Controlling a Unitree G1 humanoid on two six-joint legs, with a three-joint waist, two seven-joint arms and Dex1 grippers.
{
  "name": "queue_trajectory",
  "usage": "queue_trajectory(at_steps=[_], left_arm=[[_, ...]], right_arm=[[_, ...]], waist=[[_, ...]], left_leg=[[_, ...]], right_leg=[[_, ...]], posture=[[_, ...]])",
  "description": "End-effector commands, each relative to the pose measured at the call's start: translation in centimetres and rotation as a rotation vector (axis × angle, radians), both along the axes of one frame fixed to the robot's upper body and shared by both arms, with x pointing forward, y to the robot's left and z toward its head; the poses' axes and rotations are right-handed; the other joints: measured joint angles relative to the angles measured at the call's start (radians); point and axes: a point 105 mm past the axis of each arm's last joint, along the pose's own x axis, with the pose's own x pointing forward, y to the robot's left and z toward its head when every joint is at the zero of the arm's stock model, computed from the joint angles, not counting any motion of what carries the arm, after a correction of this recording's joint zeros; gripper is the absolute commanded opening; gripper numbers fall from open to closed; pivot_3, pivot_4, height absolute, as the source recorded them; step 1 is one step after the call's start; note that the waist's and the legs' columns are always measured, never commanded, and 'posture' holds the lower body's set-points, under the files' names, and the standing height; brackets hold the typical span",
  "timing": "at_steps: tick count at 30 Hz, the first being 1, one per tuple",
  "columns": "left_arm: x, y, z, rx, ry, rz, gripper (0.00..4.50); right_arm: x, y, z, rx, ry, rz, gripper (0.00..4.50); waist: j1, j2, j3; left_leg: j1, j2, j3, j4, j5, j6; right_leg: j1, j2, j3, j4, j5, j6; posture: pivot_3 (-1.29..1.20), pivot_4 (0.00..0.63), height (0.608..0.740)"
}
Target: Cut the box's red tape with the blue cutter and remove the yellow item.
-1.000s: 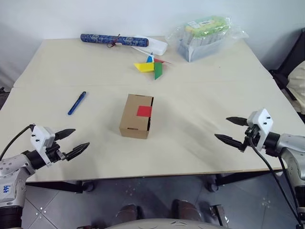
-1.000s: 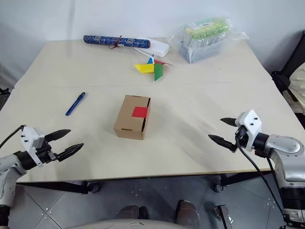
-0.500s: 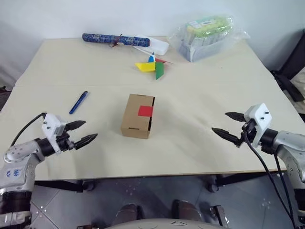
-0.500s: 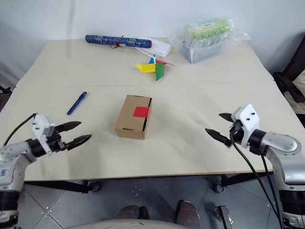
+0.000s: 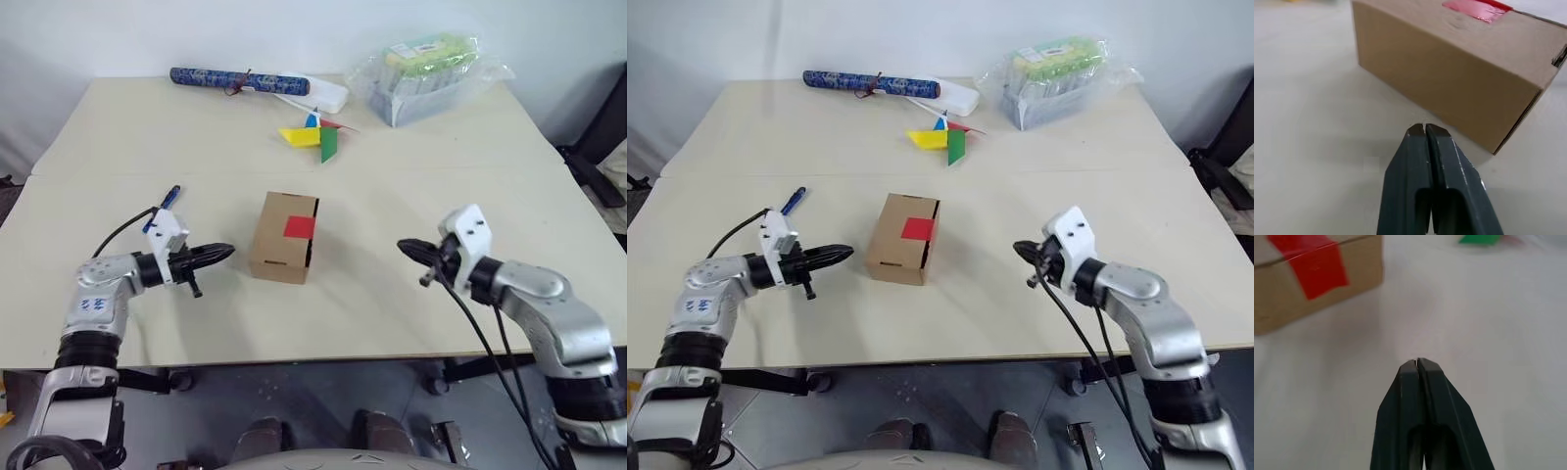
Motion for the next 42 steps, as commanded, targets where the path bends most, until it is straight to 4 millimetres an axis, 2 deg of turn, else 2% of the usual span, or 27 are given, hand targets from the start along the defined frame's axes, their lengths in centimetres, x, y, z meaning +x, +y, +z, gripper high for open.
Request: queue_trajectory(at_steps=[1, 6, 12, 20, 26, 31, 35, 38, 42], left_arm=[[0.4, -0.8, 0.0, 0.001, 0.048, -0.044, 0.04], [-0.3, -2.2, -0.5, 0.002, 0.113, -0.137, 0.04], [-1.4, -4.4, -0.3, -0.032, 0.142, -0.221, 0.04], [-4.1, -6.6, -1.1, -0.038, 0.227, -0.302, 0.04], [-4.0, -8.0, -1.3, -0.052, 0.241, -0.33, 0.04], [-3.2, -9.4, -1.3, -0.074, 0.212, -0.349, 0.04], [-3.1, -8.9, -1.1, -0.075, 0.206, -0.337, 0.04], [-3.5, -6.9, -0.5, -0.062, 0.215, -0.291, 0.04], [-4.0, -2.7, -0.4, -0.004, 0.251, -0.163, 0.04]], right_arm=[[2.5, 0.9, 0.0, -0.024, -0.021, -0.063, 0.0], [4.0, 4.5, -0.5, -0.034, 0.005, 0.038, 0.0], [5.2, 8.5, 0.4, -0.052, -0.041, 0.162, 0.0], [5.5, 11.8, 2.2, -0.057, -0.092, 0.336, 0.0], [6.1, 13.4, 2.8, -0.084, -0.156, 0.402, 0.0], [7.1, 13.0, 4.2, -0.088, -0.255, 0.341, 0.0], [7.2, 11.5, 5.5, -0.114, -0.32, 0.294, 0.0], [6.8, 9.2, 7.2, -0.13, -0.381, 0.227, 0.0], [5.1, 6.8, 8.7, -0.126, -0.402, 0.157, 0.0]], waist=[[-0.002, 0.0, 0.0], [-0.009, 0.0, 0.0], [-0.025, 0.0, 0.0], [-0.03, 0.0, 0.0], [-0.029, 0.0, 0.0], [-0.026, 0.0, 0.0], [-0.031, 0.0, 0.0], [-0.031, 0.0, 0.0], [-0.032, 0.0, 0.0]], left_leg=[[0.0, 0.0, 0.0, 0.0, 0.0, 0.0], [-0.003, 0.0, 0.0, 0.001, 0.0, 0.0], [-0.015, 0.0, 0.0, 0.006, 0.0, 0.0], [-0.015, 0.0, -0.002, 0.006, 0.0, 0.0], [-0.014, 0.0, -0.002, 0.007, 0.0, -0.001], [-0.015, 0.0, -0.002, 0.007, 0.0, -0.001], [-0.015, 0.0, -0.002, 0.007, 0.001, -0.001], [-0.015, 0.0, -0.003, 0.007, 0.001, -0.001], [-0.015, 0.001, -0.004, 0.006, 0.001, -0.001]], right_leg=[[0.0, 0.0, 0.0, 0.0, 0.0, 0.0], [-0.004, 0.0, 0.0, 0.003, 0.0, 0.0], [-0.015, 0.0, -0.001, 0.01, 0.0, 0.0], [-0.015, 0.0, 0.0, 0.011, 0.0, 0.0], [-0.015, 0.0, 0.001, 0.012, 0.0, 0.0], [-0.015, 0.0, 0.001, 0.013, 0.0, 0.0], [-0.015, 0.0, 0.0, 0.013, 0.0, 0.0], [-0.015, 0.0, 0.001, 0.013, 0.0, 0.0], [-0.016, 0.0, 0.001, 0.013, 0.0, 0.0]], posture=[[0.0, 0.15, 0.74], [0.0, 0.15, 0.74], [0.0, 0.15, 0.74], [0.0, 0.15, 0.74], [0.0, 0.15, 0.74], [0.0, 0.15, 0.74], [0.0, 0.15, 0.74], [0.0, 0.15, 0.74], [0.0, 0.15, 0.74]])
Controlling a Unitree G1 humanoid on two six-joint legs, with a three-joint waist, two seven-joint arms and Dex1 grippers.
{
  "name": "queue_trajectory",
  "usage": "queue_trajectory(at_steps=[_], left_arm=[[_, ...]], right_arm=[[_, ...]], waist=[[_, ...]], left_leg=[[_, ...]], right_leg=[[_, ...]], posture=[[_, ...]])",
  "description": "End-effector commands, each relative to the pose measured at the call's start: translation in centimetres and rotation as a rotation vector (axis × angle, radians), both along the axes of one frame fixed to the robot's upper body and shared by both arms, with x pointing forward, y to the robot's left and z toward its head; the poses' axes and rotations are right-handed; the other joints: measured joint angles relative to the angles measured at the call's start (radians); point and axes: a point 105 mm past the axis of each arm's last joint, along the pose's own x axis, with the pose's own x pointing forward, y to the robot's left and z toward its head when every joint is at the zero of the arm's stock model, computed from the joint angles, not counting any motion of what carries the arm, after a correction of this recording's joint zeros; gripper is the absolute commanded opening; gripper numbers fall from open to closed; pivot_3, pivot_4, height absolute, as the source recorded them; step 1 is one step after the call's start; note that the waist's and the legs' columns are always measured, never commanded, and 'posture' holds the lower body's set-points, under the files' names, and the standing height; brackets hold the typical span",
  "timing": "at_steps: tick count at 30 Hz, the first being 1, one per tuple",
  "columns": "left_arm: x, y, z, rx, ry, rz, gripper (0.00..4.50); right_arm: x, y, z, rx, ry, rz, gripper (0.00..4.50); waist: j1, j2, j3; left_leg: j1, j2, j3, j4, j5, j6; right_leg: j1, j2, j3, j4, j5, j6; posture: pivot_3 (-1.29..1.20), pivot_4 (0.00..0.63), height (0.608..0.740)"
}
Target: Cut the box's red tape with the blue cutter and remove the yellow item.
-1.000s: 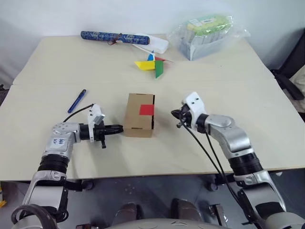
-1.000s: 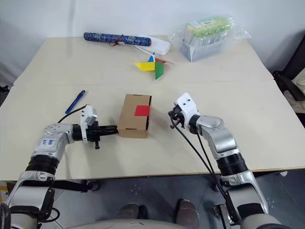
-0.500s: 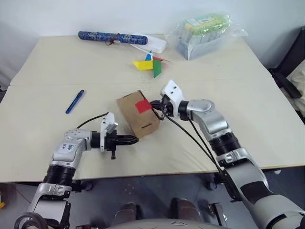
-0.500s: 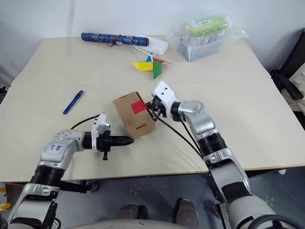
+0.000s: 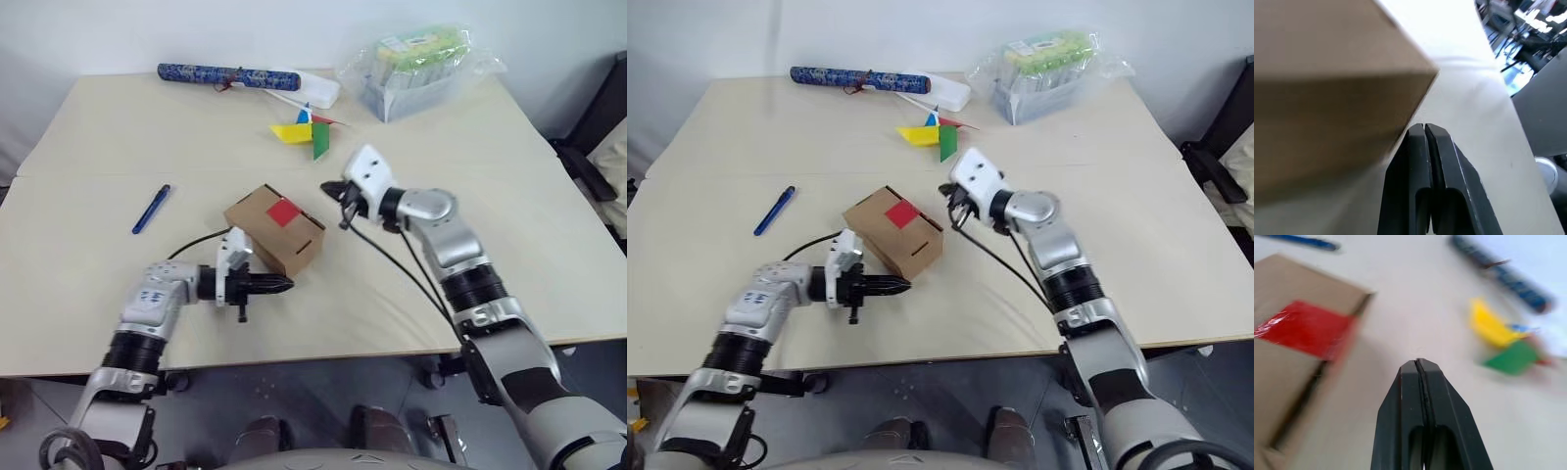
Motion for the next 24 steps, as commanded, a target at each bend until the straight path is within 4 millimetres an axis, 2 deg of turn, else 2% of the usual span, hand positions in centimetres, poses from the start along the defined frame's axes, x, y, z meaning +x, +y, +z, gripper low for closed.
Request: queue_trajectory(at_steps=[1, 6, 11, 14, 17, 24], left_arm=[[0.3, 3.2, 1.3, 0.024, -0.036, 0.126, 0.04], [2.8, 7.6, 2.7, 0.059, -0.137, 0.39, 0.04], [5.5, 9.3, 3.7, 0.039, -0.253, 0.545, 0.04], [7.1, 8.6, 3.9, 0.023, -0.284, 0.555, 0.04], [8.2, 8.0, 4.1, 0.011, -0.298, 0.548, 0.04], [11.5, 4.7, 5.8, 0.001, -0.353, 0.531, 0.04]], right_arm=[[-1.9, -1.4, 2.2, 0.047, -0.029, -0.039, 0.0], [-5.2, -2.7, 0.1, 0.012, 0.1, -0.078, 0.0], [-9.0, -2.5, -3.3, -0.02, 0.318, -0.068, 0.0], [-10.1, -1.6, -5.2, -0.039, 0.392, -0.063, 0.0], [-10.4, -1.0, -5.9, -0.034, 0.409, -0.067, 0.0], [-8.8, 1.2, -7.3, 0.029, 0.423, -0.113, 0.0]], waist=[[0.002, 0.0, 0.0], [0.016, 0.0, 0.0], [0.032, 0.0, 0.0], [0.036, -0.001, 0.0], [0.035, -0.002, 0.0], [0.033, -0.005, 0.001]], left_leg=[[0.0, 0.0, 0.0, 0.0, 0.0, 0.0], [0.0, 0.0, 0.0, 0.002, 0.0, 0.0], [0.0, -0.001, 0.001, 0.002, 0.0, 0.0], [0.0, -0.001, 0.002, 0.002, 0.0, 0.0], [0.0, -0.002, 0.005, 0.002, 0.0, 0.0], [-0.001, -0.002, 0.009, 0.002, 0.0, 0.0]], right_leg=[[0.0, 0.0, 0.0, 0.0, 0.0, 0.0], [0.001, 0.0, 0.001, 0.0, 0.0, 0.0], [0.001, 0.0, 0.001, 0.0, 0.0, 0.0], [0.001, 0.0, 0.001, 0.0, 0.0, 0.0], [0.001, 0.0, 0.001, 0.0, 0.0, 0.0], [0.001, 0.0, 0.0, 0.0, 0.0, 0.0]], posture=[[0.0, 0.15, 0.74], [0.0, 0.15, 0.74], [0.0, 0.15, 0.74], [0.0, 0.15, 0.74], [0.0, 0.15, 0.74], [0.0, 0.15, 0.74]])
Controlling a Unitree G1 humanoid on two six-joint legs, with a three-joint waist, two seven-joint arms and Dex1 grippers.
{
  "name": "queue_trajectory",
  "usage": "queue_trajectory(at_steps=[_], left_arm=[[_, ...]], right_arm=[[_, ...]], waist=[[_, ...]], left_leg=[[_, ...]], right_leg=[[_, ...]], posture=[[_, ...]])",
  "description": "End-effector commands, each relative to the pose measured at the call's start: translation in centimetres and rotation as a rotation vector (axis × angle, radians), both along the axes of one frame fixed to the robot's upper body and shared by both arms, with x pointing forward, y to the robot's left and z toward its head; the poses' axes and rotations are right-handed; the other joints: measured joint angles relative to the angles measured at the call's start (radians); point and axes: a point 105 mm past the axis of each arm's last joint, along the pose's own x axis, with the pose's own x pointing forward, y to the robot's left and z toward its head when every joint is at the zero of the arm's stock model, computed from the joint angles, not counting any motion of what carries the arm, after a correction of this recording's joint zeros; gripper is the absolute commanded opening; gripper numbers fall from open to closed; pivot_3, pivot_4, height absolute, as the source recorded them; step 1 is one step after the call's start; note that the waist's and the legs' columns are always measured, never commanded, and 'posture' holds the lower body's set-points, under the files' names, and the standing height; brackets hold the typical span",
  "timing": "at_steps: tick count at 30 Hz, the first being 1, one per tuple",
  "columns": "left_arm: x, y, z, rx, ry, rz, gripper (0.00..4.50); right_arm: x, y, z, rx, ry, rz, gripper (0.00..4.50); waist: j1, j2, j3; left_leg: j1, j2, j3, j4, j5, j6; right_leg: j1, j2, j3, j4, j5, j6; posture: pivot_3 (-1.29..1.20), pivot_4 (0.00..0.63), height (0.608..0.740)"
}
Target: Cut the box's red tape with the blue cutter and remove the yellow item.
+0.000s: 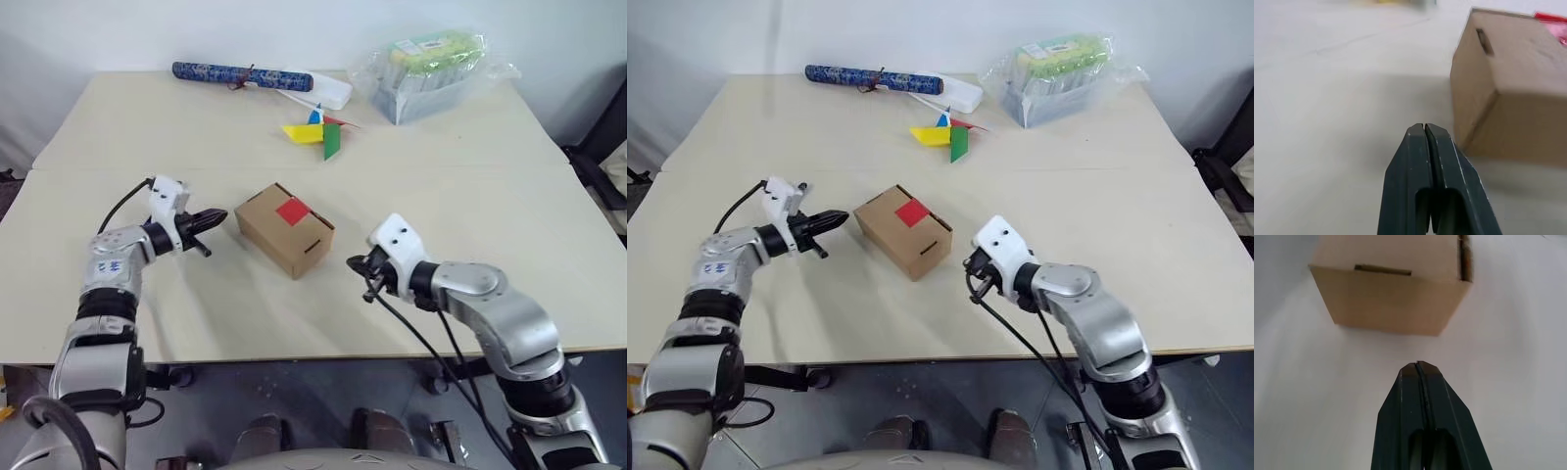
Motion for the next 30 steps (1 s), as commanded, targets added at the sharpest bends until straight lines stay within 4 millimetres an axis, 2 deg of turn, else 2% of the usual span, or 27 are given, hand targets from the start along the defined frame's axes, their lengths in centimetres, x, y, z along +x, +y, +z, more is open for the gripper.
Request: queue_trajectory(at_steps=[1, 7, 15, 18, 21, 30], left_arm=[[1.2, -1.2, 1.6, 0.019, -0.061, 0.002, 0.04], [1.1, -3.6, 1.5, 0.011, -0.037, -0.11, 0.04], [0.4, -6.8, 1.0, 0.009, 0.004, -0.27, 0.04], [0.0, -8.2, 0.8, 0.006, 0.011, -0.334, 0.04], [-0.3, -9.1, 0.6, 0.0, 0.023, -0.376, 0.04], [-1.9, -11.5, -1.6, 0.028, 0.082, -0.509, 0.04]], right_arm=[[0.9, 0.7, 0.3, 0.012, -0.045, -0.039, 0.0], [1.6, 1.9, 0.1, 0.031, -0.053, -0.047, 0.0], [3.3, 1.8, 1.7, 0.051, -0.1, -0.066, 0.0], [2.9, 1.0, 2.3, 0.038, -0.106, -0.062, 0.0], [1.9, 0.2, 1.9, -0.005, -0.093, -0.039, 0.0], [-0.6, -1.5, 2.0, -0.092, -0.068, -0.004, 0.0]], waist=[[0.0, -0.001, 0.0], [-0.011, -0.001, 0.0], [-0.024, -0.003, 0.001], [-0.022, -0.003, 0.001], [-0.02, -0.003, 0.001], [-0.022, -0.004, 0.002]], left_leg=[[0.0, 0.0, 0.0, 0.0, 0.0, 0.0], [0.0, 0.0, 0.0, -0.002, 0.0, 0.0], [-0.001, 0.0, -0.001, -0.001, 0.0, 0.0], [-0.001, 0.0, -0.001, -0.001, 0.0, 0.0], [-0.002, 0.0, -0.002, -0.001, 0.0, 0.0], [-0.002, 0.0, -0.002, -0.001, 0.0, 0.0]], right_leg=[[0.0, 0.0, 0.0, 0.0, 0.0, 0.0], [-0.001, 0.0, 0.0, 0.0, 0.0, 0.0], [-0.001, 0.0, 0.0, 0.0, 0.0, 0.0], [-0.001, 0.0, -0.001, 0.0, 0.0, 0.0], [-0.001, 0.0, -0.001, 0.0, 0.0, 0.0], [-0.001, 0.0, -0.001, 0.0, 0.0, 0.0]], posture=[[0.0, 0.15, 0.74], [0.0, 0.15, 0.74], [0.0, 0.15, 0.74], [0.0, 0.15, 0.74], [0.0, 0.15, 0.74], [0.0, 0.15, 0.74]])
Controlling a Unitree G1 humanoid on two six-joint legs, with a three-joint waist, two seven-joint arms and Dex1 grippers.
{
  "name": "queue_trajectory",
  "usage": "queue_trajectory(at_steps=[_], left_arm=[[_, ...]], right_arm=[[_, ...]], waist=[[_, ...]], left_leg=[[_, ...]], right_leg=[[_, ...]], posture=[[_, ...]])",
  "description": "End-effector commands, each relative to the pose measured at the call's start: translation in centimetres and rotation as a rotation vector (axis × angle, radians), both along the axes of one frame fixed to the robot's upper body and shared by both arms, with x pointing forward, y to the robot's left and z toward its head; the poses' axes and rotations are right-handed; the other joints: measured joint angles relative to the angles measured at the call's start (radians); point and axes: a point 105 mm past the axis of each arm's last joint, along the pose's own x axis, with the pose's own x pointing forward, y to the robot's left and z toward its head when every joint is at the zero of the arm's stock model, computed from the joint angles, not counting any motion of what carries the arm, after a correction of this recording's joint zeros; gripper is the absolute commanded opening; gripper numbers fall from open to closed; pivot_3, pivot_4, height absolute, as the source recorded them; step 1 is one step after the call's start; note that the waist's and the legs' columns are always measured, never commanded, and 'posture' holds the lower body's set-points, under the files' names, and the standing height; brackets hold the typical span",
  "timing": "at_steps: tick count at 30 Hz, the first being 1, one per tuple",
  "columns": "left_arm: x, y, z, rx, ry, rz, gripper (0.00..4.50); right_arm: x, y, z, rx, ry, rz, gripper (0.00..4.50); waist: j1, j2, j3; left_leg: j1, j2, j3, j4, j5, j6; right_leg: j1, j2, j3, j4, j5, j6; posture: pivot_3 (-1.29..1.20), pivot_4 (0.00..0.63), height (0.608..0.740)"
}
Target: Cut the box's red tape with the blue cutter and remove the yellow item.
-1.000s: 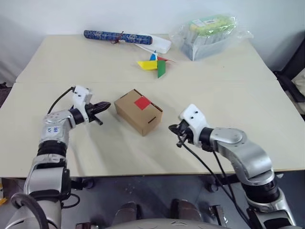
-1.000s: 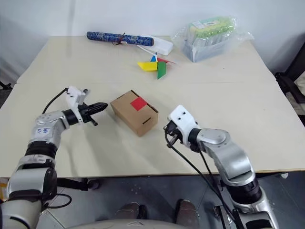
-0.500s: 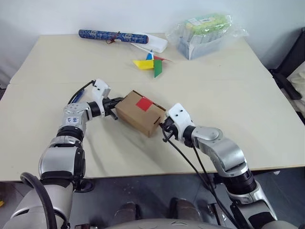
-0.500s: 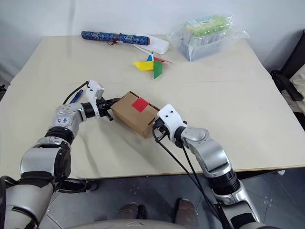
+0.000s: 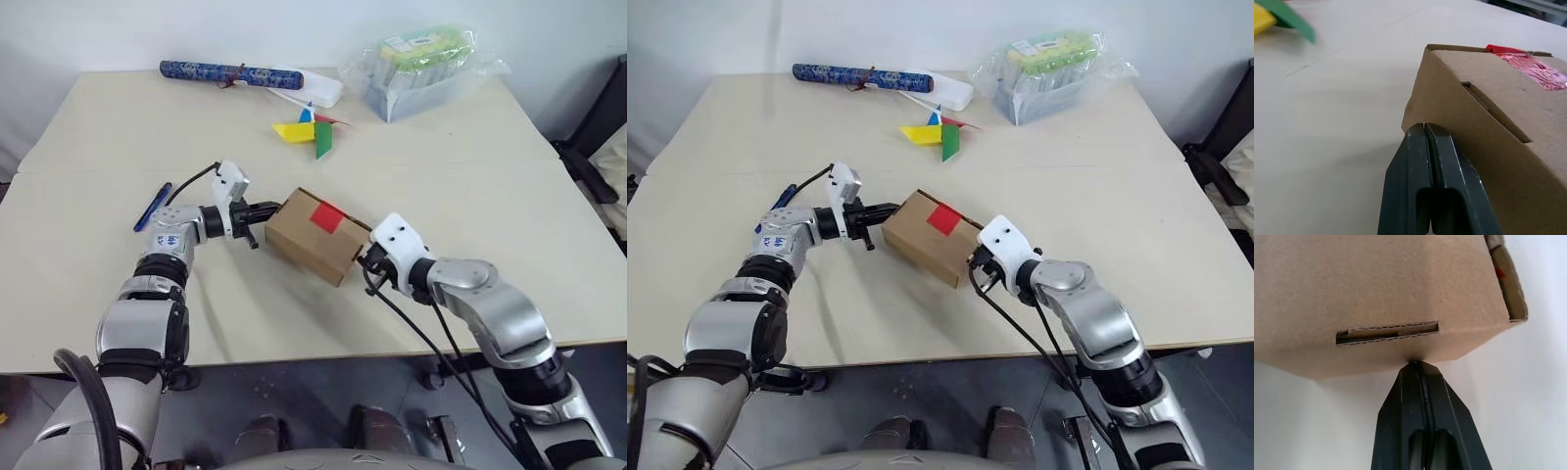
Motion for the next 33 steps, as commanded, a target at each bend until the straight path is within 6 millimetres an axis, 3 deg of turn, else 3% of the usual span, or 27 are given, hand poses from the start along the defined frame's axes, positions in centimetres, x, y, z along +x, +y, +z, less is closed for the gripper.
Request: queue_trajectory(at_steps=[1, 9, 19, 33], left_arm=[[-1.4, -2.8, -1.4, 0.033, 0.029, -0.149, 0.04], [-2.2, -4.4, -3.3, 0.06, 0.058, -0.196, 0.04], [-2.4, -5.9, -3.2, 0.062, 0.051, -0.238, 0.04], [-2.1, -6.5, -2.9, 0.054, 0.027, -0.215, 0.04]], right_arm=[[-1.5, 1.6, 2.6, 0.045, -0.081, 0.1, 0.0], [-1.5, 0.2, 2.5, 0.031, -0.077, 0.036, 0.0], [-1.8, -1.0, 1.9, 0.019, -0.074, -0.014, 0.0], [-3.3, -0.1, 1.4, 0.035, -0.035, 0.028, 0.0]], waist=[[0.0, 0.0, 0.0], [0.007, 0.0, 0.0], [0.029, -0.001, 0.0], [0.028, -0.001, 0.0]], left_leg=[[0.0, 0.0, 0.0, 0.0, 0.0, 0.0], [0.0, 0.0, 0.0, 0.001, 0.0, 0.0], [0.0, 0.0, 0.0, 0.002, 0.0, 0.0], [0.0, 0.0, 0.0, 0.002, 0.0, 0.0]], right_leg=[[0.0, 0.0, 0.0, 0.0, 0.0, 0.0], [0.0, 0.0, 0.0, 0.0, 0.0, 0.0], [0.001, 0.0, 0.0, 0.0, 0.0, 0.0], [0.001, 0.0, 0.0, 0.0, 0.0, 0.0]], posture=[[0.0, 0.15, 0.74], [0.0, 0.15, 0.74], [0.0, 0.15, 0.74], [0.0, 0.15, 0.74]])
